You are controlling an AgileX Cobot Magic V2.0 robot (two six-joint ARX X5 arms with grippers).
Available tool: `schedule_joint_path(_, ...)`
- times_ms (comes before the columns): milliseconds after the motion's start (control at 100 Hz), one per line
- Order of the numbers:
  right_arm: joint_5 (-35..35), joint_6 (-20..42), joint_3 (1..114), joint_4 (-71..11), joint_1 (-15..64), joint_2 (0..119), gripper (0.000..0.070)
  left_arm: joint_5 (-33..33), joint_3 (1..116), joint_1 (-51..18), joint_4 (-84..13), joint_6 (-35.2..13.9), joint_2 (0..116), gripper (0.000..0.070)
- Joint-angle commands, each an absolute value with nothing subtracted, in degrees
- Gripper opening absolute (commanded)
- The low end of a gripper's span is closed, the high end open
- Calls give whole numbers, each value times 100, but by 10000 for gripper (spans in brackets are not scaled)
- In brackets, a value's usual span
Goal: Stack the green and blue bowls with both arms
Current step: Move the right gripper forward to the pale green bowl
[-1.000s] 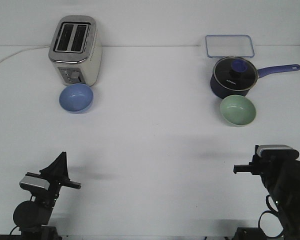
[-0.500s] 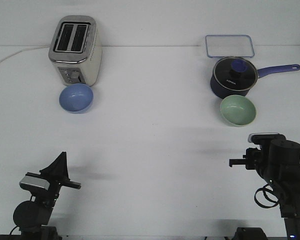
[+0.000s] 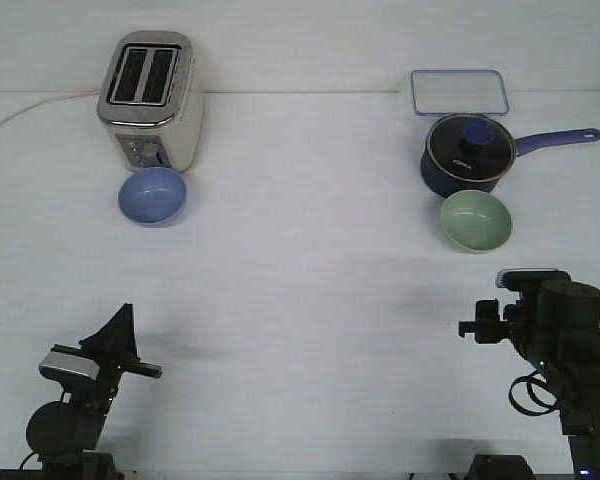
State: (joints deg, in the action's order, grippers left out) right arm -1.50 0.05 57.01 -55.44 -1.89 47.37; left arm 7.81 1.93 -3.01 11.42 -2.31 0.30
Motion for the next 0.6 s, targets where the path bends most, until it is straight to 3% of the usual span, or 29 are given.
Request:
schedule_joint_path(0, -145, 60, 5811, -5518, -189, 4766, 497, 792, 80, -296, 1205, -220, 19, 10)
schedule_joint_path(260, -145, 60, 6117, -5487, -202, 5035, 497, 792, 80, -296, 1205, -220, 19, 11)
schedule_joint_path(590, -226, -172, 7303, -5221, -690, 6794, 496, 792, 80, -296, 1205, -220, 19, 10)
